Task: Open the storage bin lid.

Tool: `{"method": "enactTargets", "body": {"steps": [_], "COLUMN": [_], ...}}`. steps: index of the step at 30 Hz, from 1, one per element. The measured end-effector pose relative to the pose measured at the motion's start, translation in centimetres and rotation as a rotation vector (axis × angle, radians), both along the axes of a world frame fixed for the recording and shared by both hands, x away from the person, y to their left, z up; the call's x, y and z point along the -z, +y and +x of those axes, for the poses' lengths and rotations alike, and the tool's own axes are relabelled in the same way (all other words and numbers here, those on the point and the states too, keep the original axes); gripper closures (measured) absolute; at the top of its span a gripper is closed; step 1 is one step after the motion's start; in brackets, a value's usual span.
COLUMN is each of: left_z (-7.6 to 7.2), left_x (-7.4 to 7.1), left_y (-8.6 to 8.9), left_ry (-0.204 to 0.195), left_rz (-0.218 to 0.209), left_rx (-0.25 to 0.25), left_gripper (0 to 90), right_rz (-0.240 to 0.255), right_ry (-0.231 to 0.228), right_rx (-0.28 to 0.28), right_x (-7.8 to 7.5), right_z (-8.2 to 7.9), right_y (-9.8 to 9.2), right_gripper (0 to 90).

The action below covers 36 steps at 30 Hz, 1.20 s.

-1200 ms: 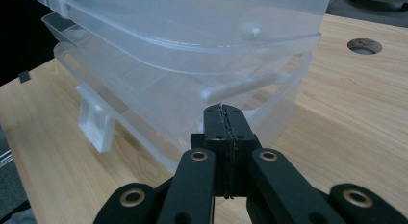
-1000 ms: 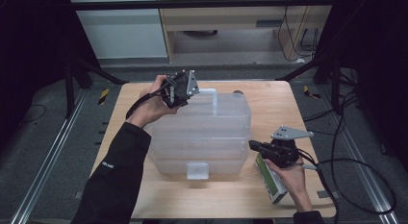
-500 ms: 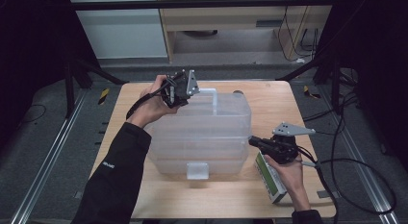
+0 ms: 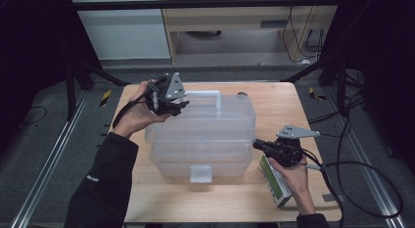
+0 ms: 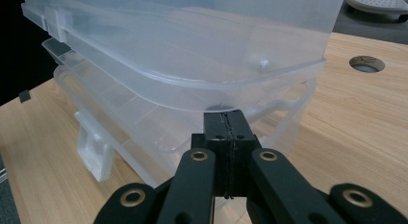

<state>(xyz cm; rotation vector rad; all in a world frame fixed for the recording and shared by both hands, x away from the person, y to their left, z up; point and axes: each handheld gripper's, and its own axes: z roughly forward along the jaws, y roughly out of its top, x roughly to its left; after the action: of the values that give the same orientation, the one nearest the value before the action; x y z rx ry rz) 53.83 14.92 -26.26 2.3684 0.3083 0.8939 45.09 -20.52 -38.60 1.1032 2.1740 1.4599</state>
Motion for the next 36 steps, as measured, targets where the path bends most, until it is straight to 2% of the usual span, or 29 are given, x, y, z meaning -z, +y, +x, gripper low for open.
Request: {"method": "enactTargets", "body": {"steps": [5,7,10,17,19,21,23,24,25,28,30,32,36], "left_z": [-0.7,-1.0,-1.3,-2.4,-2.8,-3.3,-3.9,-4.3,-4.7,-5.5,-6.2,-6.5,-7.4], "left_x": [-0.6,-0.6,-0.4,0.1,0.4,0.8,1.2,1.5,1.9,2.7,3.6,4.2,6.1], "left_y": [2.4,3.7,5.0,8.4,9.1,9.9,10.6,11.1,11.5,12.3,13.1,13.7,14.6], "left_ry": [0.002,0.006,0.003,-0.019,-0.026,-0.025,-0.034,-0.026,-0.039,-0.049,-0.069,-0.059,-0.054], "left_rz": [-0.095,-0.146,-0.186,-0.333,-0.363,-0.408,-0.436,-0.479,-0.508,-0.555,-0.566,-0.587,-0.63], "left_rx": [-0.052,-0.097,-0.15,-0.281,-0.308,-0.335,-0.362,-0.366,-0.37,-0.4,-0.437,-0.447,-0.499], "left_gripper": [49.8,50.4,51.5,56.0,57.3,58.8,59.9,60.4,61.1,62.8,64.5,66.7,71.7], "right_rz": [-0.001,-0.001,0.0,-0.002,-0.003,-0.003,-0.004,-0.004,-0.004,-0.005,-0.006,-0.006,-0.006], "right_ry": [0.001,0.002,0.002,0.003,0.003,0.003,0.004,0.003,0.003,0.003,0.003,0.002,0.002], "right_rx": [0.001,0.002,0.002,0.003,0.003,0.002,0.001,0.002,0.001,0.002,0.003,0.003,0.004], "right_x": [0.0,0.0,0.0,0.0,0.0,0.0,0.0,0.0,0.0,0.0,0.1,0.1,0.1], "right_z": [0.0,0.0,0.0,0.0,0.0,0.0,0.0,0.0,0.0,-0.1,-0.1,-0.1,-0.1], "right_y": [0.0,0.0,0.0,0.0,0.0,0.0,0.1,0.0,0.0,0.1,0.1,0.1,0.1], "right_gripper": [90.0,90.0,90.0,90.0,90.0,90.0,90.0,90.0,90.0,90.0,90.0,90.0,90.0]}}
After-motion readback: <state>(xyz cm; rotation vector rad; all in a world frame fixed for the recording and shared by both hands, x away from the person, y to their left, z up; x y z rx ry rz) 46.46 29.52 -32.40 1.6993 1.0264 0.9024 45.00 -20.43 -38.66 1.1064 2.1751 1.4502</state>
